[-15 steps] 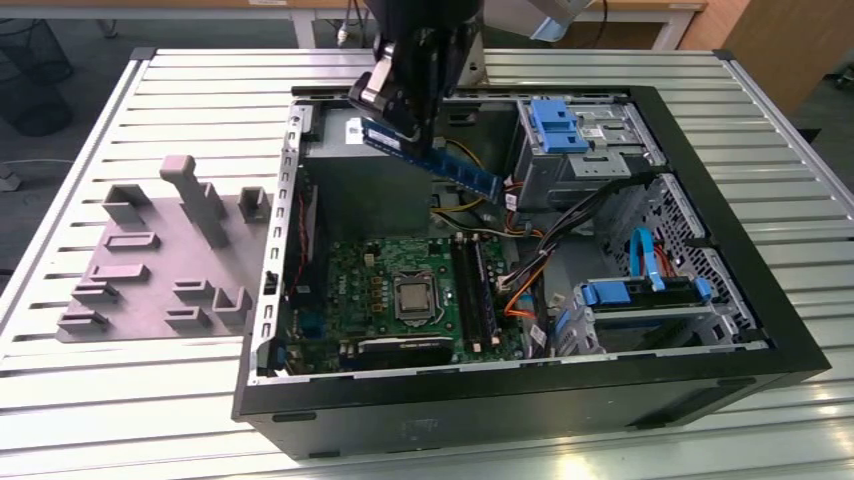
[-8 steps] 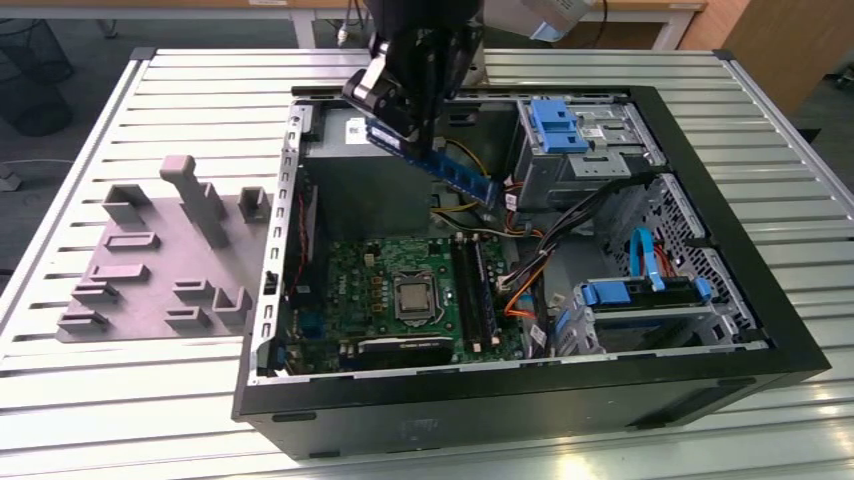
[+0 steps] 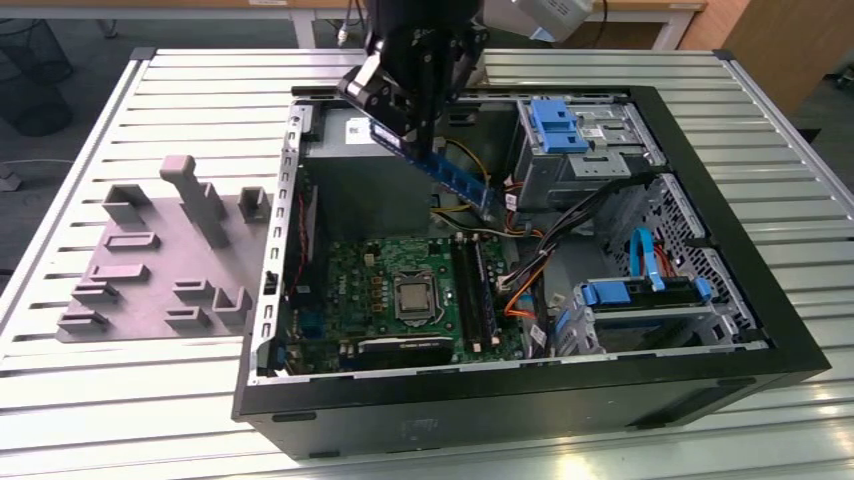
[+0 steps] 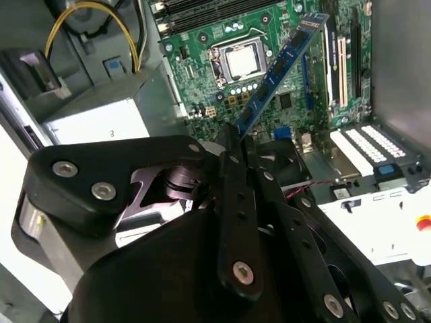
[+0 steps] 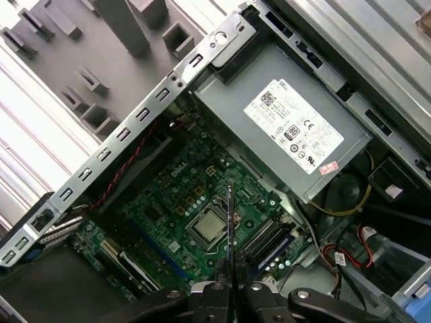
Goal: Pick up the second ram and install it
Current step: 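Insert the second ram into the second slot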
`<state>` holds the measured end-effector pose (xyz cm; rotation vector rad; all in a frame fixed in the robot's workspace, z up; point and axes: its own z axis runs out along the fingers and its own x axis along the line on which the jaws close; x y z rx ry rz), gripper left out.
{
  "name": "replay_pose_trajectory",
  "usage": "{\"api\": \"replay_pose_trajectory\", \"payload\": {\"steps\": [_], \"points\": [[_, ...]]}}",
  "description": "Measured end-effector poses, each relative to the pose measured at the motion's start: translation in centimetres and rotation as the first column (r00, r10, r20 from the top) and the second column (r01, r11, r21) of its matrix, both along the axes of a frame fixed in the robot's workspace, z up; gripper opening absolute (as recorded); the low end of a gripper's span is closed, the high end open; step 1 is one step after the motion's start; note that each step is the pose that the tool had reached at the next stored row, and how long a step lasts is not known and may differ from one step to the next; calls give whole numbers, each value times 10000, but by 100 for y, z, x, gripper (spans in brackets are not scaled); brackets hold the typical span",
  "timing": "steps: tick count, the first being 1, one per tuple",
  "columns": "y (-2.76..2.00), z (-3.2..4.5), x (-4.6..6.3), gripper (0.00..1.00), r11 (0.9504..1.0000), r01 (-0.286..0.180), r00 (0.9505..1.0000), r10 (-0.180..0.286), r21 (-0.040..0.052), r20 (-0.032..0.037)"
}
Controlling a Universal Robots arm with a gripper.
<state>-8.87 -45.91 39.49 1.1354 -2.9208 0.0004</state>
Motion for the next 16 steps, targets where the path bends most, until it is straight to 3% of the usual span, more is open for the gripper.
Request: {"api": "replay_pose_trajectory", "payload": {"steps": [7,16], "points": [[1,-3,0,14,9966,829,9966,-829,-27,1],[3,-8,1,14,9831,1828,9832,-1828,-140,17]]}}
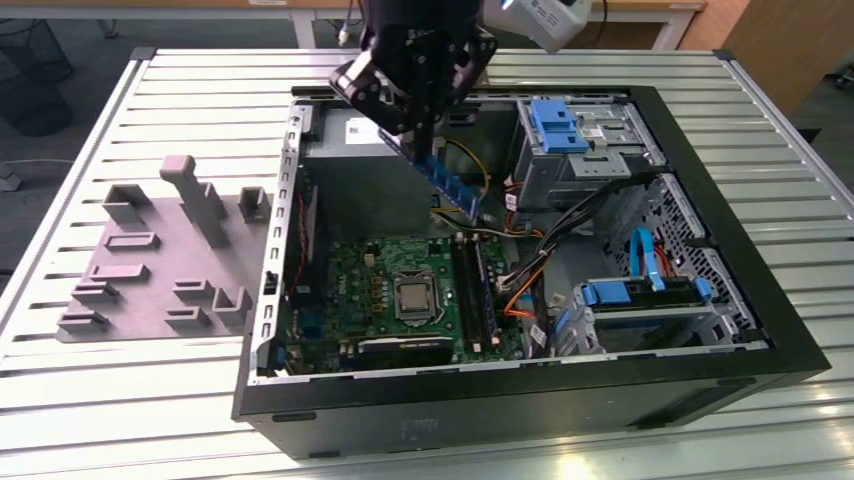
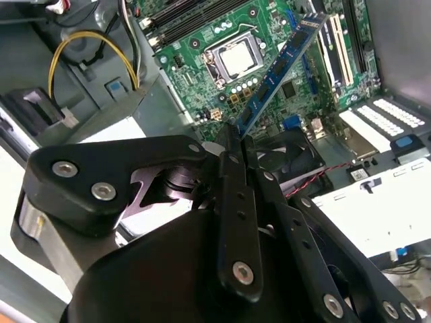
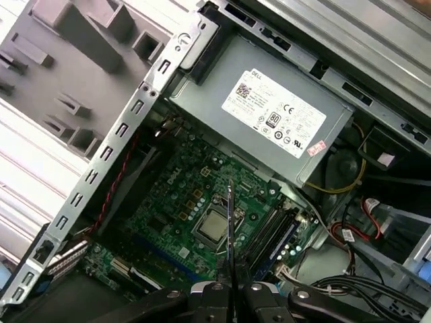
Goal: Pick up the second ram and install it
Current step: 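Insert the second ram into the second slot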
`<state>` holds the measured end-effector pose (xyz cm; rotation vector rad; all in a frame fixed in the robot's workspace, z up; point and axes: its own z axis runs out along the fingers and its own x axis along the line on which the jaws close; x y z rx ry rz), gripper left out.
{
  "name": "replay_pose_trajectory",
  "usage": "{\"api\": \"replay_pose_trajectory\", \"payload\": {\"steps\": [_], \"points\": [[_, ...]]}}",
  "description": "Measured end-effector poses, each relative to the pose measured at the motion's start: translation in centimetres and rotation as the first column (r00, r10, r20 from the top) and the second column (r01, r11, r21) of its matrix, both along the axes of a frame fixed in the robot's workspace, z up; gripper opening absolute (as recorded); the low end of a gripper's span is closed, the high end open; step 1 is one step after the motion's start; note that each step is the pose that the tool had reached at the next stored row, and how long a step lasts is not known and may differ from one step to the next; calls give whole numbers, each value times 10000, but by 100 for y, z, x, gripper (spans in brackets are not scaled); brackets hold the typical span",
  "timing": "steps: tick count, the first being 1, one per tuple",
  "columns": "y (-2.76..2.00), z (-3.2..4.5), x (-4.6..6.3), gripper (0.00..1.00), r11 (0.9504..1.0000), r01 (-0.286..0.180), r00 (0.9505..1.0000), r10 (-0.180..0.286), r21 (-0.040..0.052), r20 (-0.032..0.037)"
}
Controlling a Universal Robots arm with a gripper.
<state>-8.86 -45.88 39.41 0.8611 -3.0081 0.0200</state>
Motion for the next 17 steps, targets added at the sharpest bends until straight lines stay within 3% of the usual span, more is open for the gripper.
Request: {"api": "replay_pose_trajectory", "payload": {"steps": [9,17], "points": [[1,-3,2,14,9960,890,9960,-890,-69,3],[3,-7,4,14,9855,1693,9856,-1693,-113,8]]}}
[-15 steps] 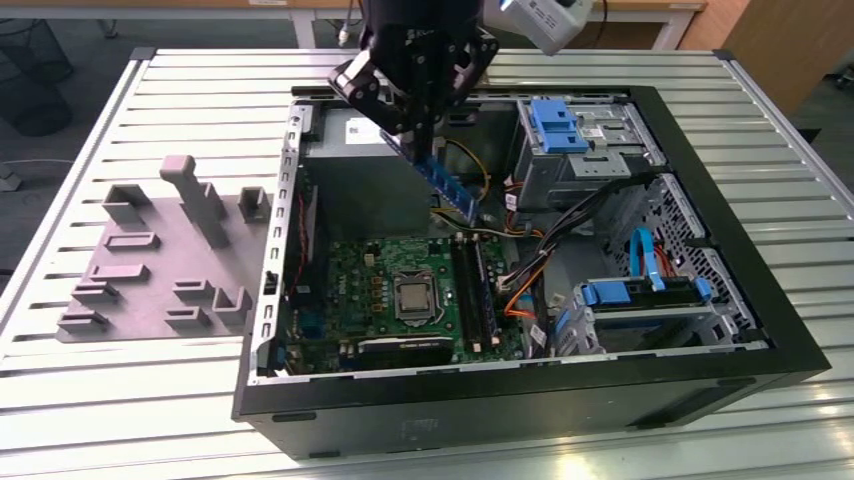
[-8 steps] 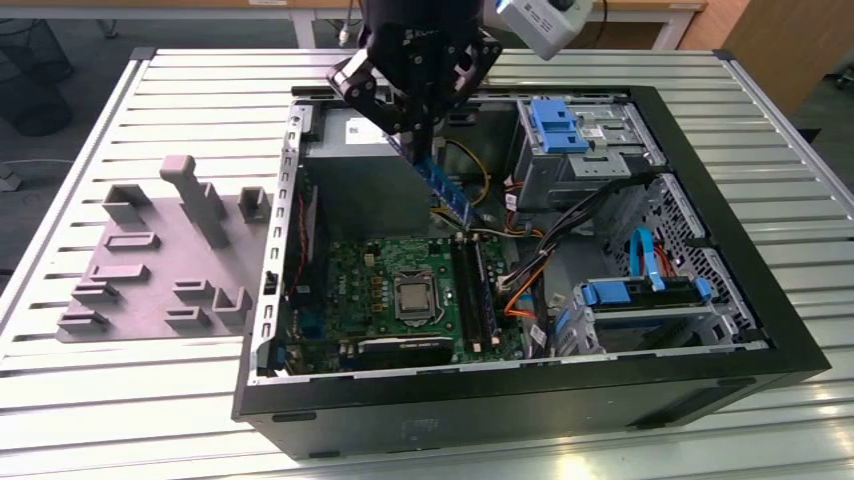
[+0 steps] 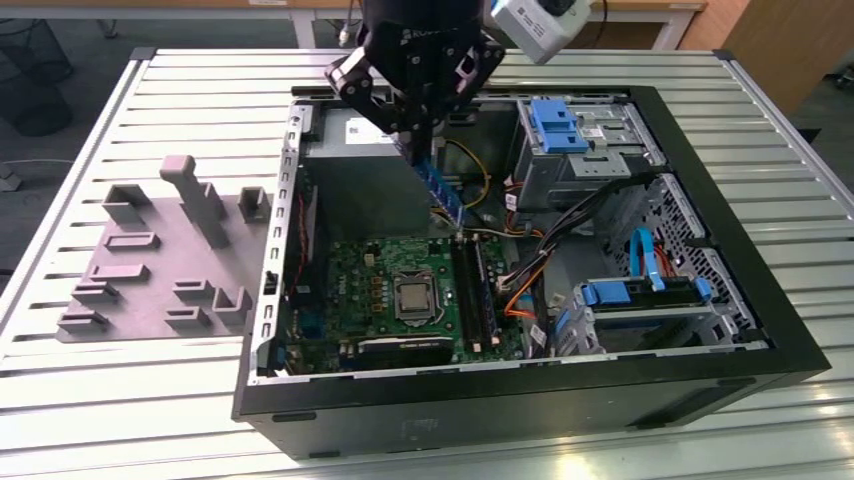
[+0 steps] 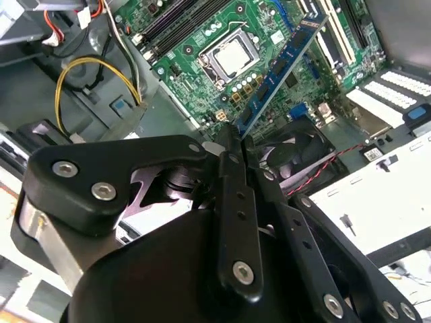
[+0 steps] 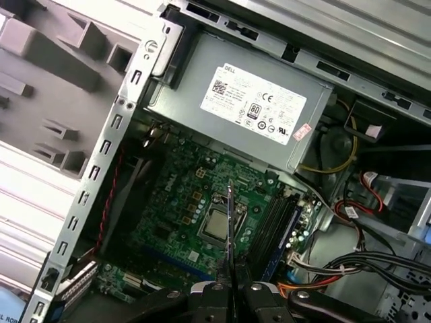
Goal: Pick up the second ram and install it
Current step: 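Insert the second ram into the second slot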
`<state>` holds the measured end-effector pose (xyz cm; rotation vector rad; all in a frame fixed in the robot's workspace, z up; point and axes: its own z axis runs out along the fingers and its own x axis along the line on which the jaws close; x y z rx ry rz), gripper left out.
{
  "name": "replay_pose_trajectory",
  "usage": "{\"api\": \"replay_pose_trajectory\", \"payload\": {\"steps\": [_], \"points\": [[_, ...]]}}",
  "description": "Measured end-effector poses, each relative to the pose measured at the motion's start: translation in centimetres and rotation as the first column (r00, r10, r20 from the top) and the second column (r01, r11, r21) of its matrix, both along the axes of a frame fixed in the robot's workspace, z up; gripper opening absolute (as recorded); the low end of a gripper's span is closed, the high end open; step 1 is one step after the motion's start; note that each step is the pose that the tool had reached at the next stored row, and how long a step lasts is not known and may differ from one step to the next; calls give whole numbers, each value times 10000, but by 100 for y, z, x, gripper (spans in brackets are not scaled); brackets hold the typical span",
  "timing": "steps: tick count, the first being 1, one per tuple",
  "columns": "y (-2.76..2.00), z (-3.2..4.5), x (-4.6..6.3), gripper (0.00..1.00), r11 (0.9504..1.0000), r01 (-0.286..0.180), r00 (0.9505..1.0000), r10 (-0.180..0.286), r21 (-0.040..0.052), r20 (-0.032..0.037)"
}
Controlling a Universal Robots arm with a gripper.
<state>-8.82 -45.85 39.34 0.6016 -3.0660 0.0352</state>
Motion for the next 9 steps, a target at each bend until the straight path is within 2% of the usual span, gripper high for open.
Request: {"api": "replay_pose_trajectory", "payload": {"steps": [4,9], "points": [[3,-3,0,14,9987,514,9987,-514,-23,1],[5,-11,0,14,9932,1161,9932,-1161,-49,6]]}}
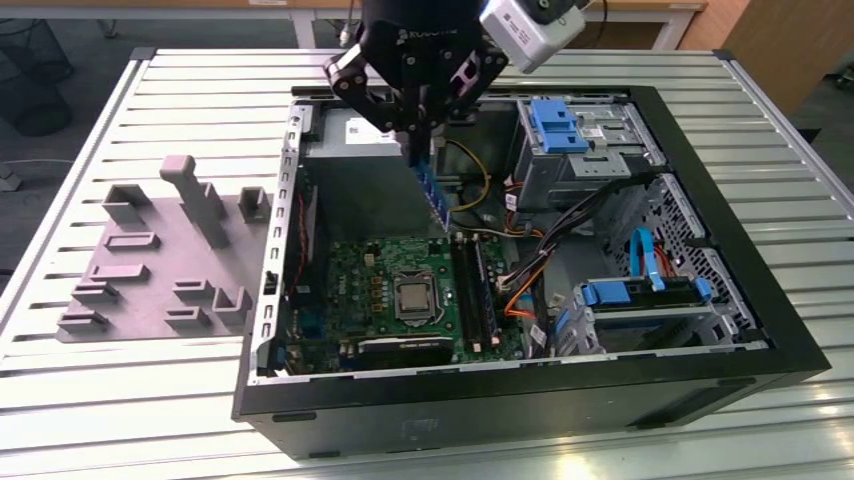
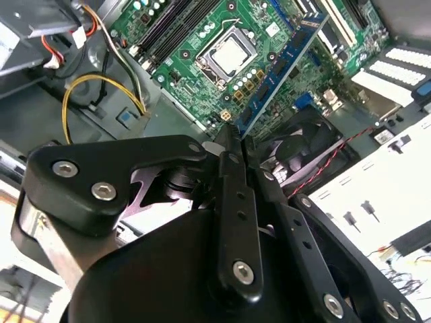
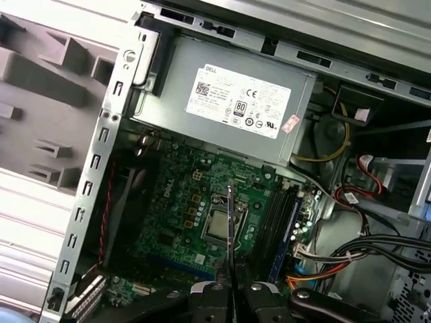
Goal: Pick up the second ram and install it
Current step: 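Insert the second ram into the second slot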
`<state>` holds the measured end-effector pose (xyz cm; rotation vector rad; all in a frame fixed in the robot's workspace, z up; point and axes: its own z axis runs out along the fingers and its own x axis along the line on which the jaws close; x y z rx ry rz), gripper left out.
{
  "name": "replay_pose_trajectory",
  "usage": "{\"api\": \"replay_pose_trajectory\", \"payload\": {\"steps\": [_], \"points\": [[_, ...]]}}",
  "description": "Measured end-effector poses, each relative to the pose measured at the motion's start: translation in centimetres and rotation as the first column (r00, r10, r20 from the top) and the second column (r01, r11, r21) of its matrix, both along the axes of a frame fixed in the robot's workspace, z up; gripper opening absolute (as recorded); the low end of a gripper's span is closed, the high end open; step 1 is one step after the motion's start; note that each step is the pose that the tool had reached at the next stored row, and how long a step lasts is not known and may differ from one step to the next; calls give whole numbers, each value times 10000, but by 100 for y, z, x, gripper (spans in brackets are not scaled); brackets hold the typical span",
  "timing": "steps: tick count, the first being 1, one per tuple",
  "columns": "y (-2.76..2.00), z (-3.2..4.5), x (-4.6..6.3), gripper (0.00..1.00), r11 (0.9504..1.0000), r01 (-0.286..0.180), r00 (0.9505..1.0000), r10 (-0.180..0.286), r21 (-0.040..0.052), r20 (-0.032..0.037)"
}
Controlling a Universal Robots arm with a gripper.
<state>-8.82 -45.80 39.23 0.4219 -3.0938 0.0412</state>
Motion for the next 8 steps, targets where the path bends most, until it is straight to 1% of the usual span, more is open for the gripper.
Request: {"api": "replay_pose_trajectory", "payload": {"steps": [4,8], "points": [[2,-10,0,14,9988,491,9988,-491,-22,7],[5,-22,0,14,9947,1032,9947,-1032,-32,10]]}}
